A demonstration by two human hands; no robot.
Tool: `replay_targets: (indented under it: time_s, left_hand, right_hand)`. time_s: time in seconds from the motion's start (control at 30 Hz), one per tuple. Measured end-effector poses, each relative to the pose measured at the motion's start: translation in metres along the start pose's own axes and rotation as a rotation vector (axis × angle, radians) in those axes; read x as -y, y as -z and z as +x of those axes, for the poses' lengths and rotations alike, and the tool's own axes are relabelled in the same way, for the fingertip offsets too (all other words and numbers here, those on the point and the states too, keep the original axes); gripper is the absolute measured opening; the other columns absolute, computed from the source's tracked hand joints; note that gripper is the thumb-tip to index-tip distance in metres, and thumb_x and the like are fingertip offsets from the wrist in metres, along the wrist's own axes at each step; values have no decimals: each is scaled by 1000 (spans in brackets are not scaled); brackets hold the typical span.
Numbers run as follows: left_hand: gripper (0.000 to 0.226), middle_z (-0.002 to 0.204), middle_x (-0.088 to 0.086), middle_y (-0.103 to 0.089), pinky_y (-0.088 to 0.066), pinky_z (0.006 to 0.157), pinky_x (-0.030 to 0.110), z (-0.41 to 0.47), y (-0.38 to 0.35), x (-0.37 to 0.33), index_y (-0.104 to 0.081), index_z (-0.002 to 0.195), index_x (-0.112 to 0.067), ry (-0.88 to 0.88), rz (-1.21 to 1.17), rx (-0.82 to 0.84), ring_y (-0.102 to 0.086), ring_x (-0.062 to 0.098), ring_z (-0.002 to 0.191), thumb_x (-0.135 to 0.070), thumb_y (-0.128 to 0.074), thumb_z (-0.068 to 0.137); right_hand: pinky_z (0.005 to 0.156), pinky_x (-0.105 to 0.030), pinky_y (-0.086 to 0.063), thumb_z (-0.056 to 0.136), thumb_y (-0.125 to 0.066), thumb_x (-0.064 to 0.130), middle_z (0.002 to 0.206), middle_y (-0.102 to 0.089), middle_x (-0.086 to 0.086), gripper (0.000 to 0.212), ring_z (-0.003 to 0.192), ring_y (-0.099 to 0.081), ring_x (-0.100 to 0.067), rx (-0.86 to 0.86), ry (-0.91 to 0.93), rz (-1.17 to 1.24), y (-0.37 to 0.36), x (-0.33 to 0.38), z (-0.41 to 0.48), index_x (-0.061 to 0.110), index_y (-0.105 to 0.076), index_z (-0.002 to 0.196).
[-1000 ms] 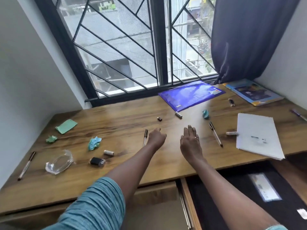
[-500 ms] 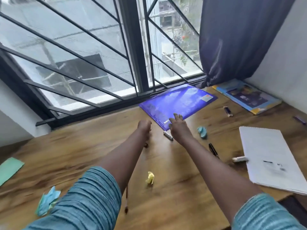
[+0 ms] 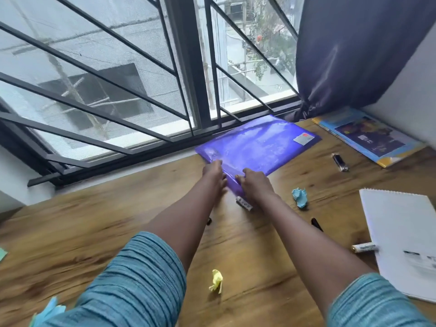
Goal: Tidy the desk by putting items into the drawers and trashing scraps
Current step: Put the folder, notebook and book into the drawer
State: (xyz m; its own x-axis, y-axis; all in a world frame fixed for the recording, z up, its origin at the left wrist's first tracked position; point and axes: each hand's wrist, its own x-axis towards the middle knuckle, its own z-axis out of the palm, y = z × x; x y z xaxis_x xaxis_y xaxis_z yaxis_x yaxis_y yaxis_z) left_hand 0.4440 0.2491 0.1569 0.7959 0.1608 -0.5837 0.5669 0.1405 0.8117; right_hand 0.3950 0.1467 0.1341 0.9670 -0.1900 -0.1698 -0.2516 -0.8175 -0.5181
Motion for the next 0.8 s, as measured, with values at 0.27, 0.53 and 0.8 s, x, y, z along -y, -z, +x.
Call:
replay_targets:
  time_s: [0.27, 0.53, 0.8]
  left_hand:
    - [25, 31, -5, -44, -35, 45, 20, -8, 2, 9, -48, 51, -12, -212, 13, 49, -42, 12, 31, -16, -51, 75]
    - [26, 78, -1, -56, -40, 57, 23, -73, 27, -12, -54, 95, -16, -442, -283, 216, -53, 12, 67, -39, -42, 95]
    - [40, 138, -9, -47, -34, 94, 37, -149, 110, -4, -45, 134, -32, -621, -274, 113, -42, 11, 118, -36, -46, 95]
  right_hand:
    - [83, -42, -48, 94, -46, 21, 114, -61, -18, 32, 106, -60, -38, -143, 250, -430, 21, 18, -22, 11, -41, 124]
    - [38, -25, -47, 71, -60, 14, 70, -66, -2, 28, 57, -67, -21, -636, 462, -539, 63, 48, -73, 13, -67, 98]
    - [57, -36, -46, 87, -48, 4, 74, -69, -23, 27, 63, -64, -39, -939, 717, 167, 164, 99, -198, 3, -67, 106]
